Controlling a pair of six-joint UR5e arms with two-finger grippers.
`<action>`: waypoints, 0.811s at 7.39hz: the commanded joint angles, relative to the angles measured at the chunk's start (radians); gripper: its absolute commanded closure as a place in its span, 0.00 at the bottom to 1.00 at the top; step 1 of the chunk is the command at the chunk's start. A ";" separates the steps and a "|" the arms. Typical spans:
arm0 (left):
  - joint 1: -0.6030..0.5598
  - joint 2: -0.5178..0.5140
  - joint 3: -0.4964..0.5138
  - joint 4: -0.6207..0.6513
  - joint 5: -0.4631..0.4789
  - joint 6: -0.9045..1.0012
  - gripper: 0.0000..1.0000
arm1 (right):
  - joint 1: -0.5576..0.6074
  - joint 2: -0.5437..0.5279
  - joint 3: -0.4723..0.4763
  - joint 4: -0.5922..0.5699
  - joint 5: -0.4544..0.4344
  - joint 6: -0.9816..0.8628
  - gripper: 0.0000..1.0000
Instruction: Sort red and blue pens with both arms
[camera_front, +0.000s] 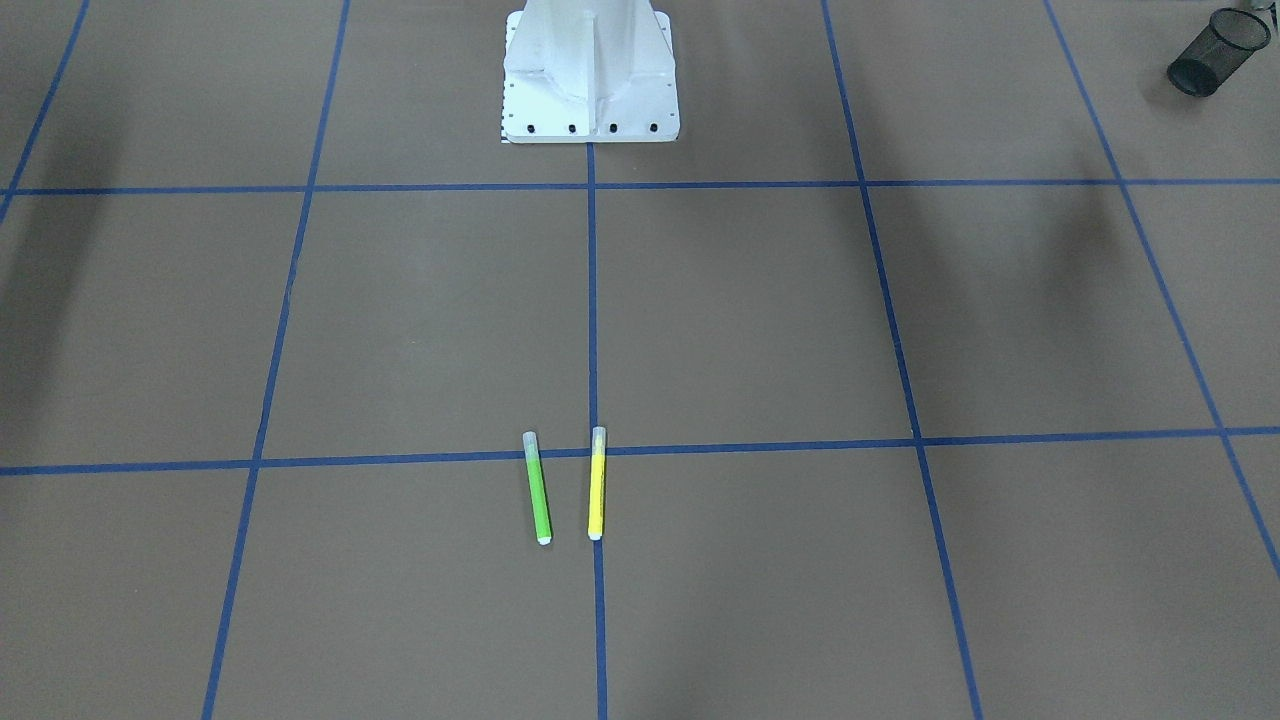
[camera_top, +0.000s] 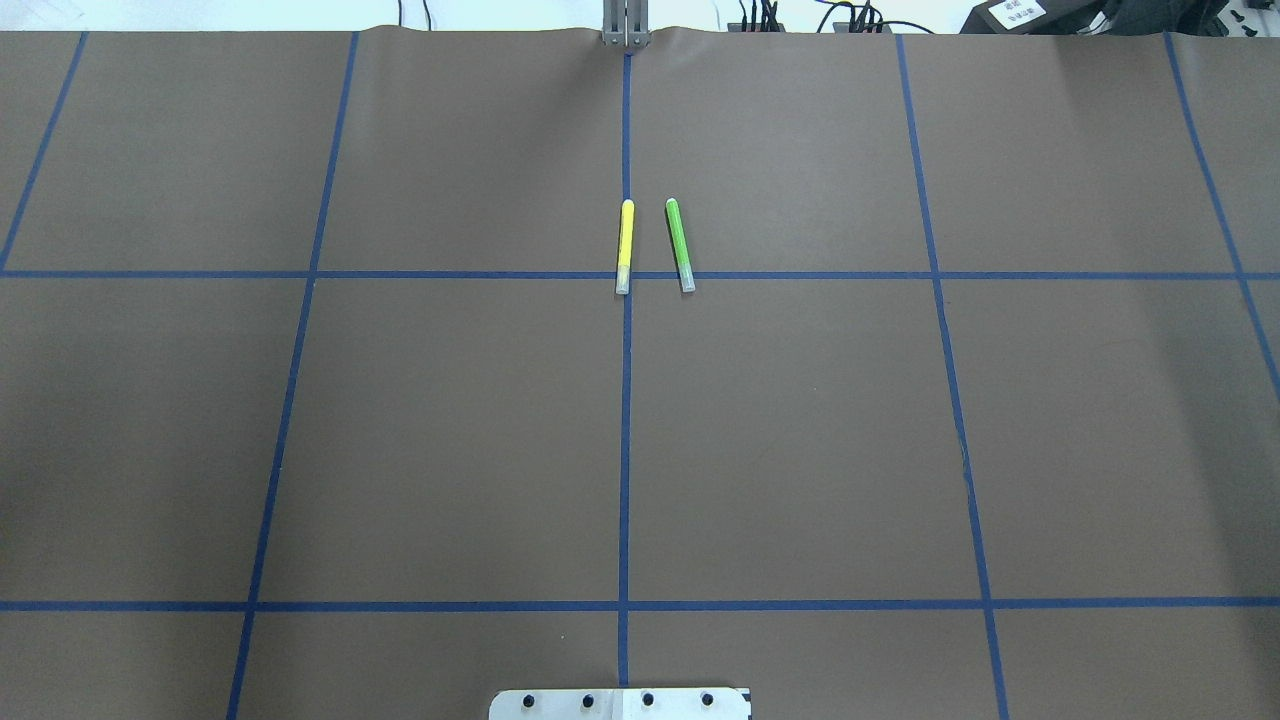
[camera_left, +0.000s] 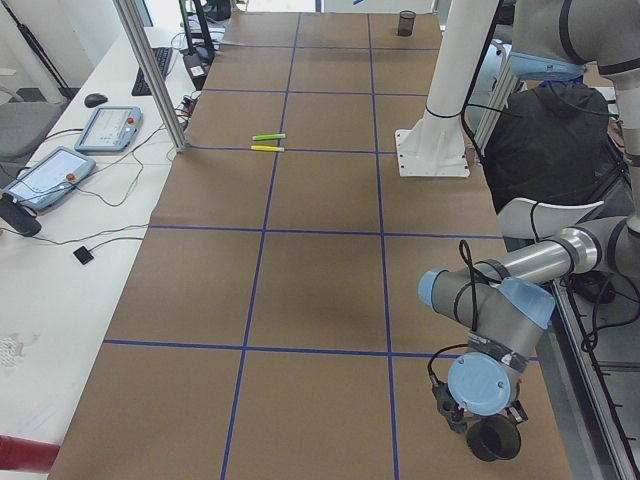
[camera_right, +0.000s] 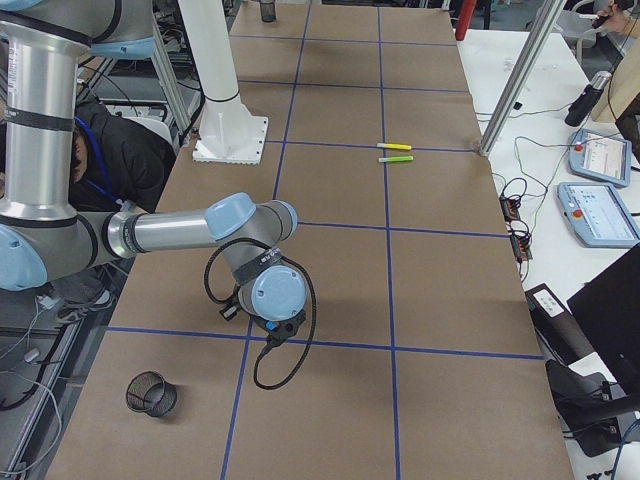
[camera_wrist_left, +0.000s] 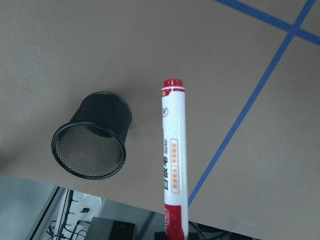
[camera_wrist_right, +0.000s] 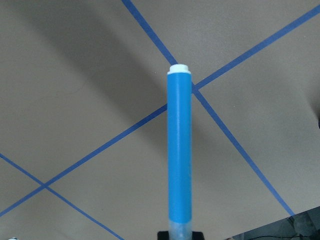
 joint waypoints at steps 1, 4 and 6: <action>-0.038 0.002 0.072 0.001 0.057 0.058 1.00 | 0.003 0.003 -0.005 -0.001 0.005 -0.001 1.00; -0.060 -0.003 0.160 -0.001 0.089 0.062 1.00 | 0.003 0.001 -0.012 0.001 0.009 -0.001 1.00; -0.064 -0.017 0.189 -0.004 0.098 0.060 1.00 | 0.003 0.001 -0.014 0.001 0.009 -0.001 1.00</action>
